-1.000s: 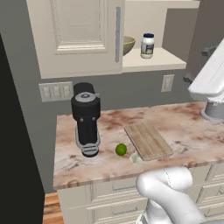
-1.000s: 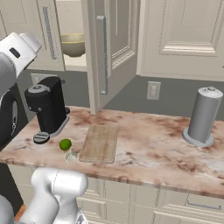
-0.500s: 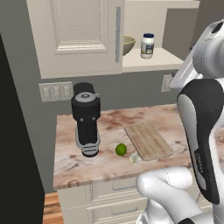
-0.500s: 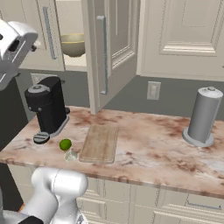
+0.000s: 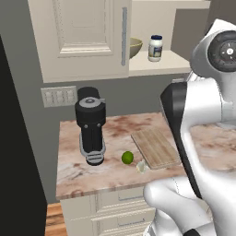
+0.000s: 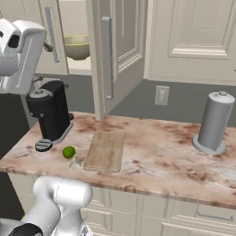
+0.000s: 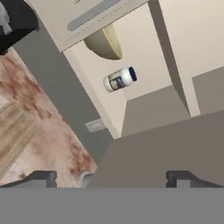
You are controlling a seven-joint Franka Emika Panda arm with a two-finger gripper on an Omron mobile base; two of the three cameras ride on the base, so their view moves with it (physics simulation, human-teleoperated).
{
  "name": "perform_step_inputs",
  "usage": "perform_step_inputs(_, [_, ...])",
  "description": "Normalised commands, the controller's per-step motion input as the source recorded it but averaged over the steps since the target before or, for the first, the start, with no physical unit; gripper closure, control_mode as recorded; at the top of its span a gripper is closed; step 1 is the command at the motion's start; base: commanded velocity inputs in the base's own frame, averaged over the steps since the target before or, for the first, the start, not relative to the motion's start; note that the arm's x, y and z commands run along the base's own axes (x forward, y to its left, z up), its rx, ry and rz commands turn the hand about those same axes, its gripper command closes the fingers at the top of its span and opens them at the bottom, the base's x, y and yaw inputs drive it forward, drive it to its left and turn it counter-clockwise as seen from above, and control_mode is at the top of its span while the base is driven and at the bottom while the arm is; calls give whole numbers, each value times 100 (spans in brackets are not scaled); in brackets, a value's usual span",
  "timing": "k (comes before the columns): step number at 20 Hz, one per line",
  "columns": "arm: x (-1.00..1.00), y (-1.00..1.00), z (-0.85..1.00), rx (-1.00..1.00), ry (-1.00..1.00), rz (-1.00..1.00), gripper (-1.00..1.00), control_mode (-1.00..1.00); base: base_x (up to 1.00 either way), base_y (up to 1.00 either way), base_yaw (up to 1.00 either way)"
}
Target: Open the cabinet. Place the bowl and condiment on the counter. Then place the lime and garlic on the cutting board.
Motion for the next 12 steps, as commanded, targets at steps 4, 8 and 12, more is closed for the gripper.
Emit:
perform_step_inputs(4, [31, -44, -10, -16, 7, -24, -100, -100, 0, 0, 0])
perform_step_inputs(8, [33, -53, -3, -11, 10, -20, -100, -100, 0, 0, 0])
perform_step_inputs(12, [18, -71, 0, -3, 9, -12, -100, -100, 0, 0, 0])
